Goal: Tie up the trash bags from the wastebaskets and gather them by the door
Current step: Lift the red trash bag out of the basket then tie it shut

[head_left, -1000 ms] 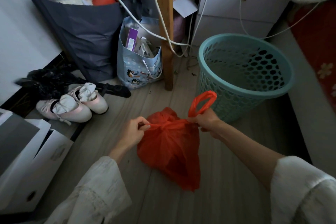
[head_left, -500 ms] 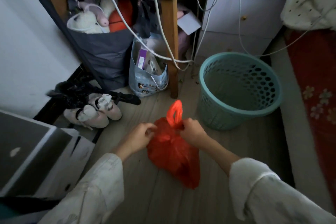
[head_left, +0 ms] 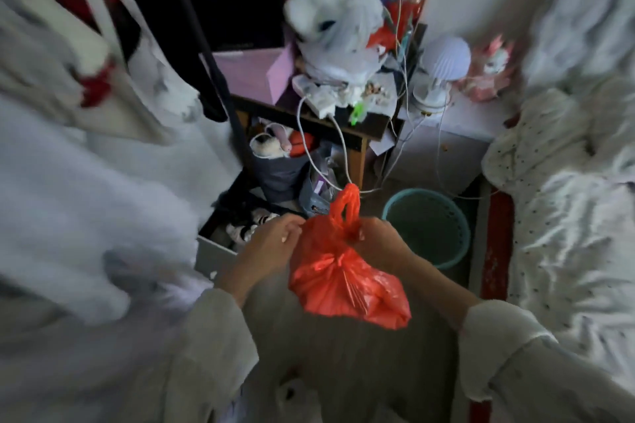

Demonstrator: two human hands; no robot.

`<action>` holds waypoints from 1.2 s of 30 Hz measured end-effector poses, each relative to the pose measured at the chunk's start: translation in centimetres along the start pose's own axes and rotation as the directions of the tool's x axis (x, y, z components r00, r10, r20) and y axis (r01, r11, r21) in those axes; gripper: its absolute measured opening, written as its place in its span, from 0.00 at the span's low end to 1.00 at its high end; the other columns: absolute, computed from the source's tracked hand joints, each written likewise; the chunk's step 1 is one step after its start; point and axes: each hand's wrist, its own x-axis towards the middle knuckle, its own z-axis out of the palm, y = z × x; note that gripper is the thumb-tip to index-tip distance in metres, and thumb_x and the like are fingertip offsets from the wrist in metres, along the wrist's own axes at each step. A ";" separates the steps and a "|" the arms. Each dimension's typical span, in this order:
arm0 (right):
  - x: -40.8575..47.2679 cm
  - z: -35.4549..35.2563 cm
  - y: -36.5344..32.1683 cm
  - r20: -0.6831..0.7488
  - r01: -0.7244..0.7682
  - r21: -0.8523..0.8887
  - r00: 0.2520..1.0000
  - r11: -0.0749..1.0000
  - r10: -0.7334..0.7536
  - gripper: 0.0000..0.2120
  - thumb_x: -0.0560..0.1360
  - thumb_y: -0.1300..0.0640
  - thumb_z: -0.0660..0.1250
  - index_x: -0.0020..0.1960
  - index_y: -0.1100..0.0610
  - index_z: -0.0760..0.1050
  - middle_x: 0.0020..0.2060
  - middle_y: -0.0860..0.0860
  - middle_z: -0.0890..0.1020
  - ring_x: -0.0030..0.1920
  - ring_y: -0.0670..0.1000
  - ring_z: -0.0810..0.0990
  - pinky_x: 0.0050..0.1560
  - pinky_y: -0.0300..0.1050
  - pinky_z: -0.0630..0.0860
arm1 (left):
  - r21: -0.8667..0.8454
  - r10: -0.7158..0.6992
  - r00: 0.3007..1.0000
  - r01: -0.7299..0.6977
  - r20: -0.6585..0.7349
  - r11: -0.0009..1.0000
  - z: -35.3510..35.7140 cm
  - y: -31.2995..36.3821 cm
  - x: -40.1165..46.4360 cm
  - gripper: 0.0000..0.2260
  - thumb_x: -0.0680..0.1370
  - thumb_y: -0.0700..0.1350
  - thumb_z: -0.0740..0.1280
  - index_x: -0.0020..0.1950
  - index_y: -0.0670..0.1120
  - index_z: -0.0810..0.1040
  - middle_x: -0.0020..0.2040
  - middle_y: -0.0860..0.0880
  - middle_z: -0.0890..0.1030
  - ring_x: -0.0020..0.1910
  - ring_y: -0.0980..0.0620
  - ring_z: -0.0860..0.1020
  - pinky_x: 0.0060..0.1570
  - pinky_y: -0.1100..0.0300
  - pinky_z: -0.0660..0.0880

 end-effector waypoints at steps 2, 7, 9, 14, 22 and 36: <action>-3.0 -2.9 -3.7 0.004 0.061 -0.031 0.998 0.998 -0.061 0.15 0.74 0.50 0.63 0.52 0.60 0.78 0.52 0.61 0.82 0.55 0.62 0.79 0.55 0.55 0.74 | -0.008 -0.003 1.000 0.003 -0.010 1.000 -3.8 3.1 -2.8 0.14 0.77 0.46 0.59 0.59 0.43 0.77 0.55 0.43 0.81 0.54 0.45 0.79 0.49 0.64 0.68; -9.2 -7.5 -9.7 0.024 0.169 -0.059 0.985 0.984 -0.168 0.14 0.74 0.54 0.63 0.52 0.63 0.77 0.52 0.62 0.82 0.56 0.63 0.79 0.56 0.54 0.74 | -0.021 -0.003 0.992 0.001 -0.122 1.000 -8.9 8.7 -10.5 0.13 0.78 0.42 0.59 0.60 0.40 0.75 0.55 0.40 0.80 0.53 0.44 0.78 0.45 0.70 0.65; -11.8 -8.6 -11.0 0.075 0.224 -0.104 0.973 0.969 -0.217 0.13 0.75 0.55 0.63 0.51 0.65 0.77 0.52 0.64 0.81 0.56 0.64 0.78 0.54 0.53 0.72 | -0.041 -0.007 0.983 0.000 -0.185 0.999 -9.1 9.7 -14.0 0.12 0.79 0.40 0.59 0.60 0.40 0.75 0.57 0.42 0.79 0.53 0.48 0.77 0.46 0.73 0.63; -17.5 -9.4 -14.2 0.261 0.482 -0.223 0.867 0.847 -0.425 0.13 0.76 0.54 0.60 0.52 0.61 0.77 0.55 0.62 0.80 0.57 0.63 0.78 0.55 0.52 0.72 | -0.168 -0.211 0.926 0.164 -0.315 0.972 -9.9 11.8 -22.5 0.14 0.80 0.42 0.57 0.63 0.43 0.73 0.61 0.44 0.78 0.60 0.46 0.75 0.55 0.65 0.67; -27.8 -3.0 -20.8 0.584 0.749 -0.279 0.629 0.601 -0.513 0.11 0.74 0.54 0.61 0.52 0.58 0.77 0.54 0.59 0.81 0.56 0.59 0.79 0.50 0.46 0.70 | -0.316 -0.533 0.713 0.430 -0.457 0.846 -11.0 9.8 -40.7 0.14 0.79 0.46 0.57 0.61 0.42 0.75 0.59 0.41 0.78 0.59 0.43 0.75 0.56 0.59 0.69; -53.1 21.6 -33.7 0.817 0.882 0.120 0.173 0.456 -0.551 0.15 0.75 0.62 0.63 0.33 0.49 0.69 0.32 0.42 0.73 0.39 0.47 0.73 0.42 0.39 0.74 | -0.533 -0.789 0.244 0.622 -0.564 0.573 -8.4 -2.2 -79.2 0.11 0.78 0.42 0.59 0.58 0.44 0.77 0.56 0.43 0.81 0.52 0.47 0.79 0.45 0.67 0.67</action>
